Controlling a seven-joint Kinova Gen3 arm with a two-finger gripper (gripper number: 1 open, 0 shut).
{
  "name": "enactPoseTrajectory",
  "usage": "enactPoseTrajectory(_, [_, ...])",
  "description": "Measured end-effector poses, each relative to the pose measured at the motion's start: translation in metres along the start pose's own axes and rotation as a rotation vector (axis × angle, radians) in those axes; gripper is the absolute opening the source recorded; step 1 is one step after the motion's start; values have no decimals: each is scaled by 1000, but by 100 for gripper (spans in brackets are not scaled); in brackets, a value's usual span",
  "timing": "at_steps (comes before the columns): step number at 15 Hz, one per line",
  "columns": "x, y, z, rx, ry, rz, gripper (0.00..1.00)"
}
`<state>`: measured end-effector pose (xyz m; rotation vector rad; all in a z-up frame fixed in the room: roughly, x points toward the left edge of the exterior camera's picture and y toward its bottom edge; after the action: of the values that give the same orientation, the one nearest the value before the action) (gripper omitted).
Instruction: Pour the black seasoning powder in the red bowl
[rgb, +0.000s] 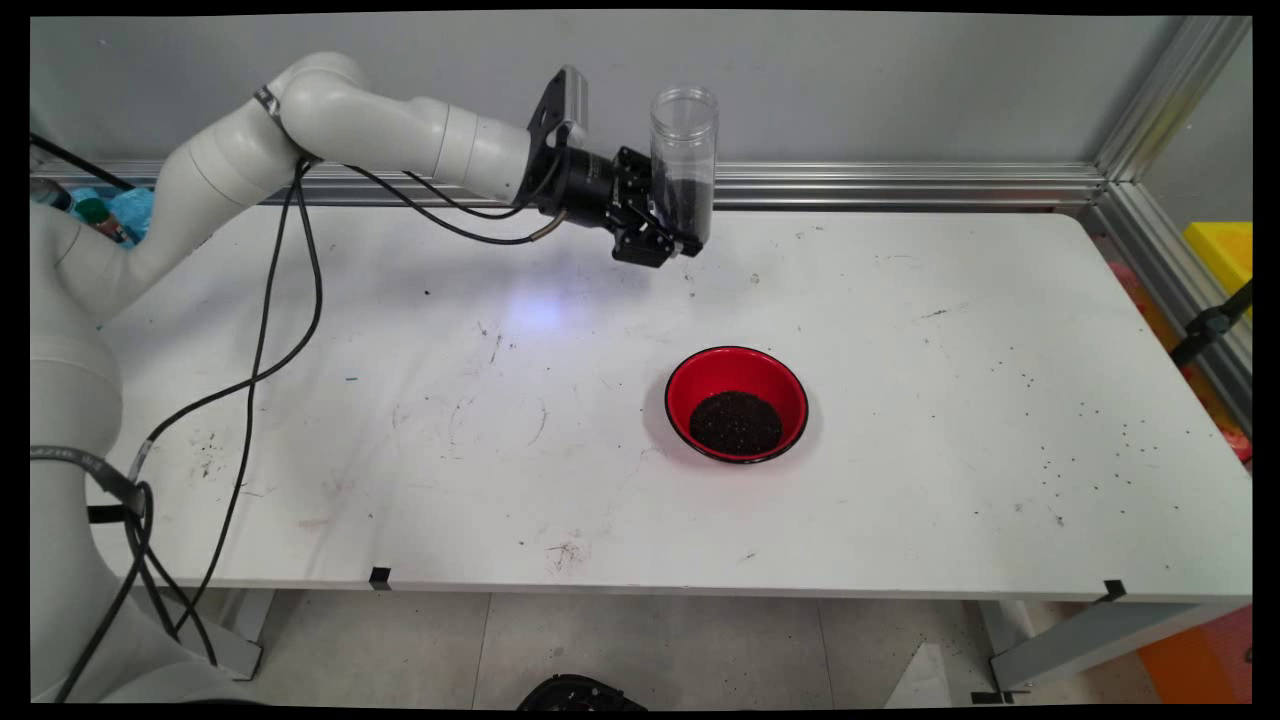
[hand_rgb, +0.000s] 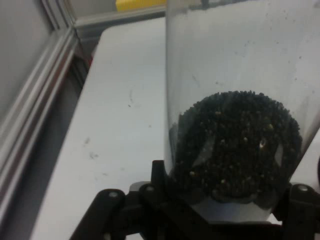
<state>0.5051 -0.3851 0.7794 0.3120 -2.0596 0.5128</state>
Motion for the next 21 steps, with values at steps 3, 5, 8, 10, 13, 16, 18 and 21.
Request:
enactPoseTrajectory(3, [8,0,-2,18,8,89,0])
enactPoseTrajectory(5, [12,1,-1,27,11,149,0])
enactPoseTrajectory(8, [15,6,2,30,9,249,0])
enactPoseTrajectory(10, [17,10,7,30,5,328,0])
enactPoseTrajectory(13, [19,15,16,37,-4,446,0])
enactPoseTrajectory(16, [21,19,26,46,-15,576,0])
enactPoseTrajectory(18, [22,21,33,50,-21,661,0])
enactPoseTrajectory(21, [22,24,41,53,-27,769,0])
